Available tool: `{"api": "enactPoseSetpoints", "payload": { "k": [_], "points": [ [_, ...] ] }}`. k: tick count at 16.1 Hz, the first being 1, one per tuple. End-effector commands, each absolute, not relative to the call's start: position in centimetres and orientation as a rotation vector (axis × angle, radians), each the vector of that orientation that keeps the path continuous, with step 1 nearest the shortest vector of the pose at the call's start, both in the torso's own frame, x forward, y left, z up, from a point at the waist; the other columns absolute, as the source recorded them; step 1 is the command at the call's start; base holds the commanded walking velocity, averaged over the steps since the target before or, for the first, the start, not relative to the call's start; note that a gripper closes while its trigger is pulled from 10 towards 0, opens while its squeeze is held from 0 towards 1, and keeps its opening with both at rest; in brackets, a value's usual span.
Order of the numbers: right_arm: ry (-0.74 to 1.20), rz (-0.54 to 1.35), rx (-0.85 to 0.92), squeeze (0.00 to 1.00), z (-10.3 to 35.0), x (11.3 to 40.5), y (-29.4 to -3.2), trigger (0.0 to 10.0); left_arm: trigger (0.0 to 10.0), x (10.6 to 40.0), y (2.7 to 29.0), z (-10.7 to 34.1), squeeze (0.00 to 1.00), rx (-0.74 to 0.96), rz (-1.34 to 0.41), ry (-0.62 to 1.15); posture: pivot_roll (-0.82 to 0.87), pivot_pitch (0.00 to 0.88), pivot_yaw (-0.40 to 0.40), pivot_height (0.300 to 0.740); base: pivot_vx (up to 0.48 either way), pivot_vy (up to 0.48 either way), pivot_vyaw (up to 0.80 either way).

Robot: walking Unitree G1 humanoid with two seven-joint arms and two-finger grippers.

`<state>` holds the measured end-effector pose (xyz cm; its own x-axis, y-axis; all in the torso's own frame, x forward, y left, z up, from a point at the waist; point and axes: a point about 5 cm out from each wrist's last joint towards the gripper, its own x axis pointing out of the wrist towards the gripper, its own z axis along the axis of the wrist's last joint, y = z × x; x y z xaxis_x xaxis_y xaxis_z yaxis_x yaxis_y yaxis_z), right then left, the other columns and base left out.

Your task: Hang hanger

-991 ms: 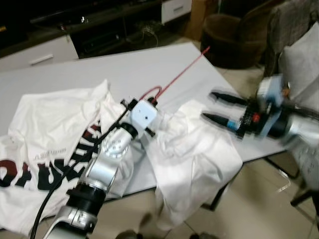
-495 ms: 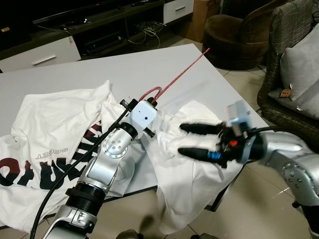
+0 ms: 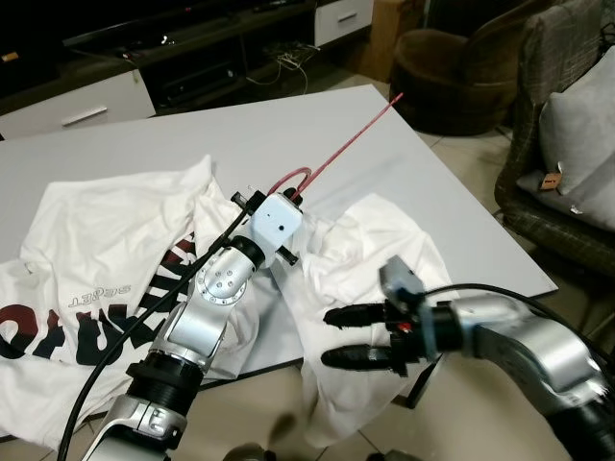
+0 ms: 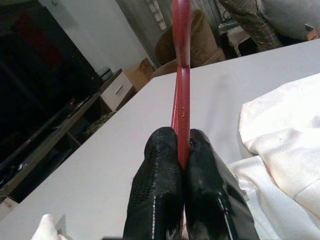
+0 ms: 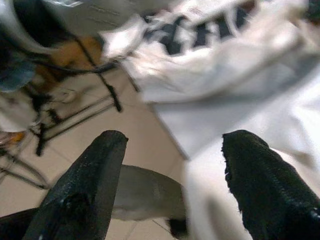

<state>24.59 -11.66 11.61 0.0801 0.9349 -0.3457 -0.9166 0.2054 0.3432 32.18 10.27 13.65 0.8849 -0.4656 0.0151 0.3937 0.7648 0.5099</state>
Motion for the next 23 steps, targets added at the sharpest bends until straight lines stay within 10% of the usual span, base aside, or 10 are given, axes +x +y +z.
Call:
{"api": "enactPoseSetpoints", "payload": {
  "k": [1, 10, 18, 23],
  "points": [
    [0.579, 1.323, 0.008, 0.0, 11.3, 25.6, -11.6, 9.3, 10.0, 32.4, 10.5, 13.5, 0.0, 0.528, -0.462, -0.127, -0.04, 0.0, 0.055, 0.736, 0.0, 0.0, 0.0],
    [0.656, 0.855, -0.268, 0.0, 7.5, 31.9, -12.3, 7.3, 10.0, 32.3, 10.5, 15.1, 0.0, 0.489, -0.43, -0.224, -0.02, 0.0, 0.047, 0.736, 0.0, 0.0, 0.0],
    [0.346, 0.557, -0.265, 0.0, 10.2, 36.4, -11.2, 7.8, 10.0, 32.0, 12.2, 16.3, 0.0, 0.459, -0.399, -0.235, -0.02, 0.0, 0.052, 0.736, 0.0, 0.0, 0.0],
    [0.165, 0.537, -0.106, 0.0, 13.8, 37.6, -11.8, 10.0, 10.0, 31.9, 11.9, 16.8, 0.0, 0.456, -0.382, -0.261, -0.01, 0.0, 0.048, 0.736, 0.0, 0.0, 0.0]
  ]
}}
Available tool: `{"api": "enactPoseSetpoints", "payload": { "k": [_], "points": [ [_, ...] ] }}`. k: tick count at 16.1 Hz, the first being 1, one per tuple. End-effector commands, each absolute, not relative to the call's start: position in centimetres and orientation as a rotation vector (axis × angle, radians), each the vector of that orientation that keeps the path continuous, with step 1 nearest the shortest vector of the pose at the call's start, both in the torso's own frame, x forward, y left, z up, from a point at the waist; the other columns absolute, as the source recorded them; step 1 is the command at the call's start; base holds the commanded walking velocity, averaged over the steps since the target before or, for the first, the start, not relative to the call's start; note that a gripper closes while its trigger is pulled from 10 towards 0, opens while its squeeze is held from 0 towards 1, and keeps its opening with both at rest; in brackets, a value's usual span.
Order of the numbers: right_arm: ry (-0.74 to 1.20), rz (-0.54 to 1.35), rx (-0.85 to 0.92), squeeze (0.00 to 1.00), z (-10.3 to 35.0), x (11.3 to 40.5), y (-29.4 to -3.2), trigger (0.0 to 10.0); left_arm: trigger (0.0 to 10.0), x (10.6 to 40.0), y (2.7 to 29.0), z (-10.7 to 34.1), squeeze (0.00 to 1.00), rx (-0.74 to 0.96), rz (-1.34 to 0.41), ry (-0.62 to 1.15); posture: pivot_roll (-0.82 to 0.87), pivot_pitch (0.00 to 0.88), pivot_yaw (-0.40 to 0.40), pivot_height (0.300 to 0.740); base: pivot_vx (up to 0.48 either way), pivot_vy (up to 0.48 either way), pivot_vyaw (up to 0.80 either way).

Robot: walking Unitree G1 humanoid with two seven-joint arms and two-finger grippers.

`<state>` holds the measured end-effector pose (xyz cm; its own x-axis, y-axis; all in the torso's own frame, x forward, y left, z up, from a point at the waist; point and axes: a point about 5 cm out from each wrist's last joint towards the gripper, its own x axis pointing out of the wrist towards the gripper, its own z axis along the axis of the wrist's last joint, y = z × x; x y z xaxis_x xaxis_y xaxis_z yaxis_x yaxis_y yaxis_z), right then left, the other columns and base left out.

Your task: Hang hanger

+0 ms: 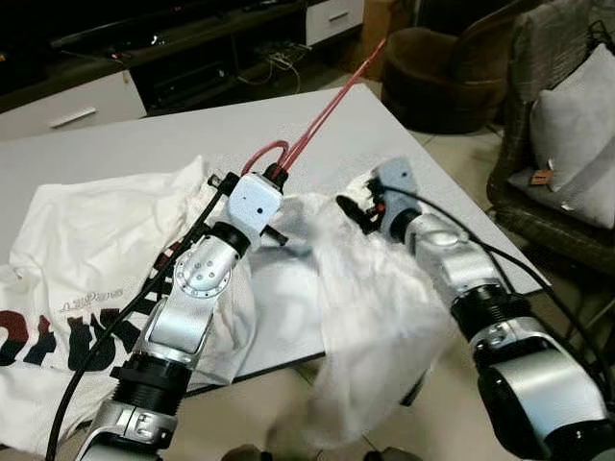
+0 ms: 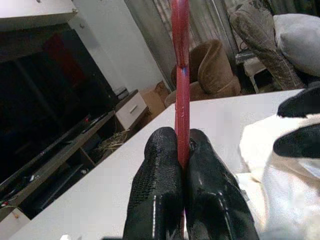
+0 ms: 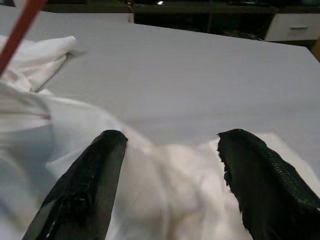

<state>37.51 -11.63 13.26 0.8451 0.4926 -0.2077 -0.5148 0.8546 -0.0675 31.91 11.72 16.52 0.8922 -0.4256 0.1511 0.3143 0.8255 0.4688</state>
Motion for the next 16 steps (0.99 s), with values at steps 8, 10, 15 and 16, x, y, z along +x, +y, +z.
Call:
{"api": "enactPoseSetpoints", "payload": {
  "k": [8, 10, 15, 16],
  "points": [
    [0.052, 0.698, 0.005, 0.0, 19.5, 35.7, -16.7, 10.0, 10.0, 31.9, 10.5, 15.8, 0.0, 0.462, -0.44, -0.233, -0.07, 0.0, 0.061, 0.736, 0.0, 0.0, 0.0],
    [0.041, 0.735, 0.004, 0.0, 20.3, 35.1, -17.3, 10.0, 10.0, 31.9, 10.3, 15.8, 0.0, 0.464, -0.447, -0.234, -0.07, 0.0, 0.063, 0.736, 0.0, 0.0, 0.0],
    [0.201, 1.049, -0.072, 0.0, 19.1, 30.2, -19.3, 10.0, 10.0, 31.9, 10.4, 15.4, 0.0, 0.472, -0.449, -0.217, -0.07, 0.0, 0.06, 0.736, 0.0, 0.0, 0.0],
    [0.222, 1.066, -0.086, 0.0, 18.7, 29.8, -19.5, 10.0, 10.0, 31.9, 10.5, 15.3, 0.0, 0.474, -0.447, -0.213, -0.07, 0.0, 0.06, 0.736, 0.0, 0.0, 0.0]
  ]
}}
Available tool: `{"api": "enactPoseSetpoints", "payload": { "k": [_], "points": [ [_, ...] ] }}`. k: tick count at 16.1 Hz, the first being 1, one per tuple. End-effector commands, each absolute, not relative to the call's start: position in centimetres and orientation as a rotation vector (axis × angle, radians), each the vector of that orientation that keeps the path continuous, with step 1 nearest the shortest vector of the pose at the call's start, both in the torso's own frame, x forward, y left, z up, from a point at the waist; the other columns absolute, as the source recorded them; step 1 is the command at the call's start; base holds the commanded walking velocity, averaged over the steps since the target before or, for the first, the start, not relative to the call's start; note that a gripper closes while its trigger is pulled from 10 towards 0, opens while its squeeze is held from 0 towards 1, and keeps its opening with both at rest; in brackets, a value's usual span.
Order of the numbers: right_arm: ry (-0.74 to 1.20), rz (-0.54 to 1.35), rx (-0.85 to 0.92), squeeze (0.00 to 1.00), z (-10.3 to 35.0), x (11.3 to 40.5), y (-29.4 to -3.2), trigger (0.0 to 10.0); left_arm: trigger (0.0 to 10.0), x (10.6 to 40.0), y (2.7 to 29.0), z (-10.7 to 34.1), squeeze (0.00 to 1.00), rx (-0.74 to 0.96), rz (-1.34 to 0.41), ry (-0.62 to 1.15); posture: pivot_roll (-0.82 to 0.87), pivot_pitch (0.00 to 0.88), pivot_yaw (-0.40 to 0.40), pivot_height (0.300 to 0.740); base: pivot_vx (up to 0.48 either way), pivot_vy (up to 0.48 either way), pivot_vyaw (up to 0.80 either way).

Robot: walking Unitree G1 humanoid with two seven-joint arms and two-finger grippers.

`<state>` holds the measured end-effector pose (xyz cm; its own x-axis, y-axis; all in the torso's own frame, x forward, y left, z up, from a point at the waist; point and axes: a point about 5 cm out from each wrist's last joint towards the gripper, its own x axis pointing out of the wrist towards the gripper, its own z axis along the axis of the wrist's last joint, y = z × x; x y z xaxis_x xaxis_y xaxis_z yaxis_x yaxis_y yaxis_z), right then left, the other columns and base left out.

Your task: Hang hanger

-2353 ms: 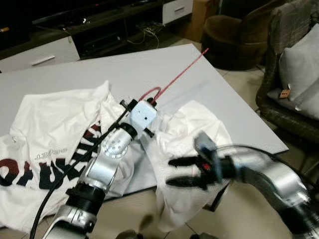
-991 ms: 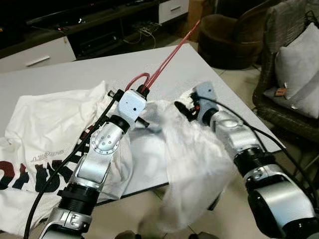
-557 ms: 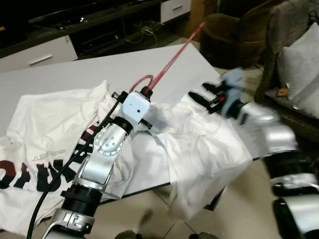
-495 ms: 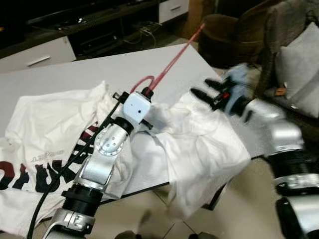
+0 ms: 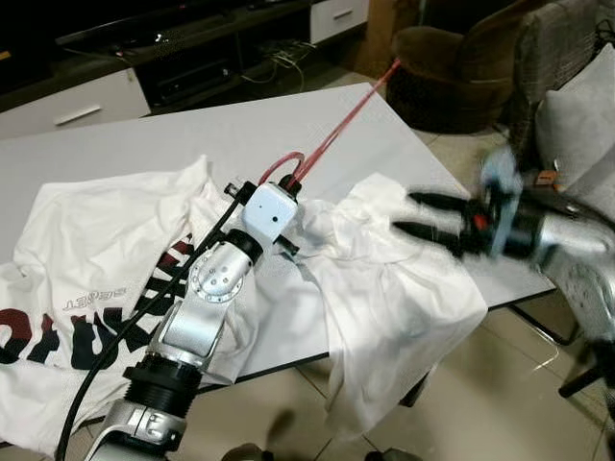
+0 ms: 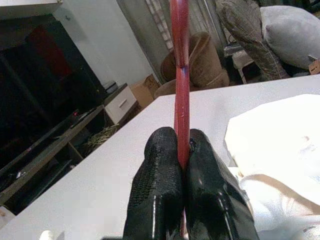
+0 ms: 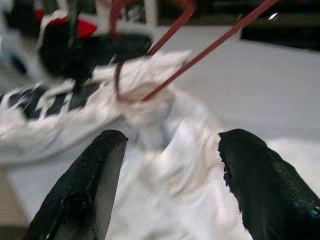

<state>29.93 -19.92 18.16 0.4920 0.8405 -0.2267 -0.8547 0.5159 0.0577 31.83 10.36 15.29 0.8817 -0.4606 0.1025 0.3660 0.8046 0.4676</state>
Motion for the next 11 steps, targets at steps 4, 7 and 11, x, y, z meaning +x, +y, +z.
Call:
{"api": "enactPoseSetpoints", "payload": {
  "k": [4, 7, 11],
  "points": [
    [0.331, 1.216, -0.102, 0.0, 17.3, 26.8, -20.1, 10.0, 10.0, 32.0, 10.8, 15.1, 0.0, 0.485, -0.446, -0.202, -0.07, 0.0, 0.066, 0.736, 0.0, 0.0, 0.0],
    [0.449, 1.425, -0.042, 0.0, 16.0, 23.8, -19.3, 10.0, 10.0, 32.1, 10.6, 15.1, 0.0, 0.489, -0.452, -0.202, -0.07, 0.0, 0.067, 0.736, 0.0, 0.0, 0.0],
    [0.61, 1.43, -0.021, 0.0, 13.1, 23.2, -19.3, 10.0, 10.0, 32.0, 10.6, 15.2, 0.0, 0.487, -0.45, -0.204, -0.06, 0.0, 0.062, 0.736, 0.0, 0.0, 0.0]
  ]
}}
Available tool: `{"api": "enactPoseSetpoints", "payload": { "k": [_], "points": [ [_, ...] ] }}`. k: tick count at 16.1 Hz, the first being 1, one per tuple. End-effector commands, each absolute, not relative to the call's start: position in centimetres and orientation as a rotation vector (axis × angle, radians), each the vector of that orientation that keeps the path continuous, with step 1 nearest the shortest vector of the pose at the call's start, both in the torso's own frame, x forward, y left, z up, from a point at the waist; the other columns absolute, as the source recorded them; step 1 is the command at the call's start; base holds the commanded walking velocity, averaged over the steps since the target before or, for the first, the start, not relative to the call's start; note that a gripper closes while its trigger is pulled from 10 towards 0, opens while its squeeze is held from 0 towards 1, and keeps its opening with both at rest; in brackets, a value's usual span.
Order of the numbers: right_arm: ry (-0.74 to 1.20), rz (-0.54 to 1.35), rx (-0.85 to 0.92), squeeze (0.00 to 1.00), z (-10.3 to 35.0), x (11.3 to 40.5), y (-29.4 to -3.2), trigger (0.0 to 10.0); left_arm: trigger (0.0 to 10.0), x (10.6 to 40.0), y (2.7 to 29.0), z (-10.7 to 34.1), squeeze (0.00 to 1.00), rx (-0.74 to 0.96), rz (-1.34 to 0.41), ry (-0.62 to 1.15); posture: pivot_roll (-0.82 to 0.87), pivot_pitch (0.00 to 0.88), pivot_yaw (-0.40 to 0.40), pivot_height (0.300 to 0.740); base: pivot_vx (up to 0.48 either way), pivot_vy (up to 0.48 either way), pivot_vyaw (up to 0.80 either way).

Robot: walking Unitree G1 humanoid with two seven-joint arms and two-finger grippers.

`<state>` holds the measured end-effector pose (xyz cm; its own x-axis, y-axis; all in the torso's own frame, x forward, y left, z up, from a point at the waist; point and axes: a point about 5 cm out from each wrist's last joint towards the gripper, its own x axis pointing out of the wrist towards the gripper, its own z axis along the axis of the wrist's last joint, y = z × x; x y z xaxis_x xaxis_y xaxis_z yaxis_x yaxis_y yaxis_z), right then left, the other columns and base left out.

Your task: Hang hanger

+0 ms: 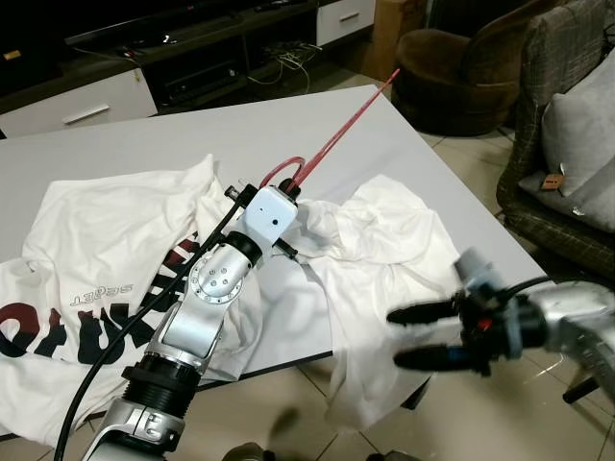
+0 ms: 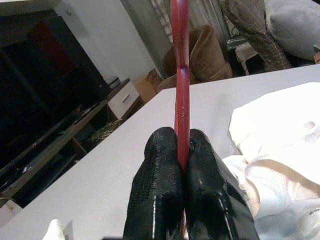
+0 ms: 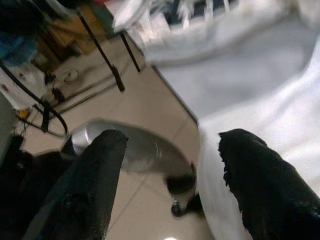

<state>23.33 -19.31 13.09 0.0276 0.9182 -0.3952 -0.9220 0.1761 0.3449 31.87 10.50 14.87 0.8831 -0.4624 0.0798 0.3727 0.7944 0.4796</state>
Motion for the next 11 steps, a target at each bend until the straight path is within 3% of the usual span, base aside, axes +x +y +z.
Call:
{"api": "enactPoseSetpoints", "payload": {
  "k": [1, 11],
  "points": [
    [0.652, 1.382, -0.057, 0.0, 11.8, 23.9, -19.2, 10.0, 10.0, 32.0, 10.7, 15.1, 0.0, 0.487, -0.448, -0.203, -0.05, 0.0, 0.06, 0.736, 0.0, 0.0, 0.0],
    [0.637, 0.882, -0.244, 0.0, 8.9, 31.8, -17.0, 10.0, 10.0, 32.1, 10.8, 15.3, 0.0, 0.488, -0.439, -0.21, -0.04, 0.0, 0.062, 0.736, 0.0, 0.0, 0.0]
  ]
}}
